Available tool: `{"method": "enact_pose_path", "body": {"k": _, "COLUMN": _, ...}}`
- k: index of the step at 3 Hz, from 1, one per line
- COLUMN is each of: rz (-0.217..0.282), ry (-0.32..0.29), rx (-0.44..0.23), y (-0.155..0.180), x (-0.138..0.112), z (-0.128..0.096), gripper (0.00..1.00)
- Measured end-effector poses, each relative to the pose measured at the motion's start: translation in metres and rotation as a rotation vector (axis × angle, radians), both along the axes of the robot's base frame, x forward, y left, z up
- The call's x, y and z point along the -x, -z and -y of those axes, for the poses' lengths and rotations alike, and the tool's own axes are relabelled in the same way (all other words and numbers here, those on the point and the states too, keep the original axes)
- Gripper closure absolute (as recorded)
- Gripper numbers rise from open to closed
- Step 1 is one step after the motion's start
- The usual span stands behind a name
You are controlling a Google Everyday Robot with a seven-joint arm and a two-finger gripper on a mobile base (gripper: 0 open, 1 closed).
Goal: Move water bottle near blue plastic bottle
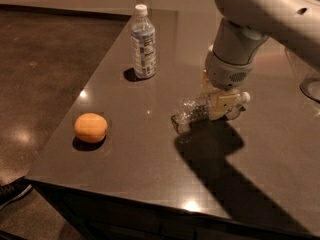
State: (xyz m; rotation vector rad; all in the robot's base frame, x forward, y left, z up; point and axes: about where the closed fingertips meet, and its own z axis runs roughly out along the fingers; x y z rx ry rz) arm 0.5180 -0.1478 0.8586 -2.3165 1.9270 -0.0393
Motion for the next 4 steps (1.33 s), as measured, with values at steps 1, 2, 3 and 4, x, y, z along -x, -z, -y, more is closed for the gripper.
{"method": "enact_pose_path", "body": {"k": 1, "rz": 0.001, "ry": -0.003, "rx": -0.024, "y": -0.010, "x": -0.017, "z": -0.016, "gripper": 0.93}}
{"method": "enact_pose_path", "body": {"k": 2, "rz": 0.012, "ry": -0.006, "rx": -0.051, "y": -0.020, "x": -0.045, "z": -0.041, "gripper": 1.00}}
{"method": "enact_pose_path", "body": {"k": 3, "rz": 0.028, "ry": 0.001, "rx": -0.052, "y": -0.021, "x": -0.073, "z": -0.061, "gripper": 1.00}}
{"method": "enact_pose_path", "body": {"k": 4, "rz": 0.048, "ry": 0.007, "rx": -0.032, "y": -0.017, "x": -0.097, "z": -0.076, "gripper": 0.83}}
